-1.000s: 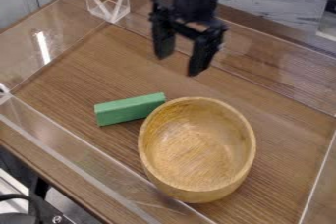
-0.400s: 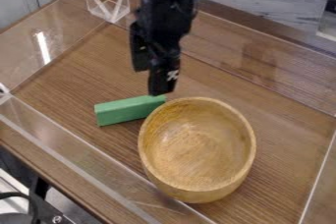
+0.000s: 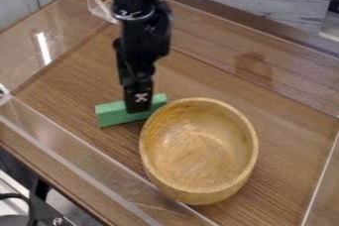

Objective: Put the green block in the brown bowl

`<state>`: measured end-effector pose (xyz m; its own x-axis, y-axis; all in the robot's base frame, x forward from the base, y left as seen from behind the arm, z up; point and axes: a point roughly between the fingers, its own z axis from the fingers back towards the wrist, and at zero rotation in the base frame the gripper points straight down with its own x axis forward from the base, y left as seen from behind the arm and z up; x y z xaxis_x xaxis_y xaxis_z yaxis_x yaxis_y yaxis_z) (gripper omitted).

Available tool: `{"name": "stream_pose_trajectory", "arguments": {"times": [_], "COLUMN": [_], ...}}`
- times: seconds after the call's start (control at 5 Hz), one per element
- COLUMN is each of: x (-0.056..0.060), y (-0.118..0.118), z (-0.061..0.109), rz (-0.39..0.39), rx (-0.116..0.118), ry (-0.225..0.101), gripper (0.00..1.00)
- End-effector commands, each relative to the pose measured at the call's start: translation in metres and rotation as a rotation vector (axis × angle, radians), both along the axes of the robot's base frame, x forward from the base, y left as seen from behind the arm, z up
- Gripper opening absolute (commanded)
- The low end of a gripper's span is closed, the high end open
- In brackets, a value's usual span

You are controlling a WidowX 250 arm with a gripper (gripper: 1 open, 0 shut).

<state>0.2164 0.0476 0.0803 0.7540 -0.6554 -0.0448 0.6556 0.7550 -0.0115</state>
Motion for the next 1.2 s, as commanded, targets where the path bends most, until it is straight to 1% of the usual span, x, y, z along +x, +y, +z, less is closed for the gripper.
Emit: {"name": "stream_pose_trajectory", "arguments": {"times": [0.0, 0.4, 0.8, 1.0], "x": [0.002, 0.005, 0.003, 0.003], "y": [0.010, 0.006, 0.017, 0.015], "z": [0.000, -0.002, -0.005, -0.008], "rz": [-0.012, -0.036, -0.002, -0.023], "rx": [0.006, -0.012, -0.027, -0.037], "ry": [-0.057, -0.079, -0.095, -0.097], "gripper": [1.00, 1.00, 1.00, 1.00]}}
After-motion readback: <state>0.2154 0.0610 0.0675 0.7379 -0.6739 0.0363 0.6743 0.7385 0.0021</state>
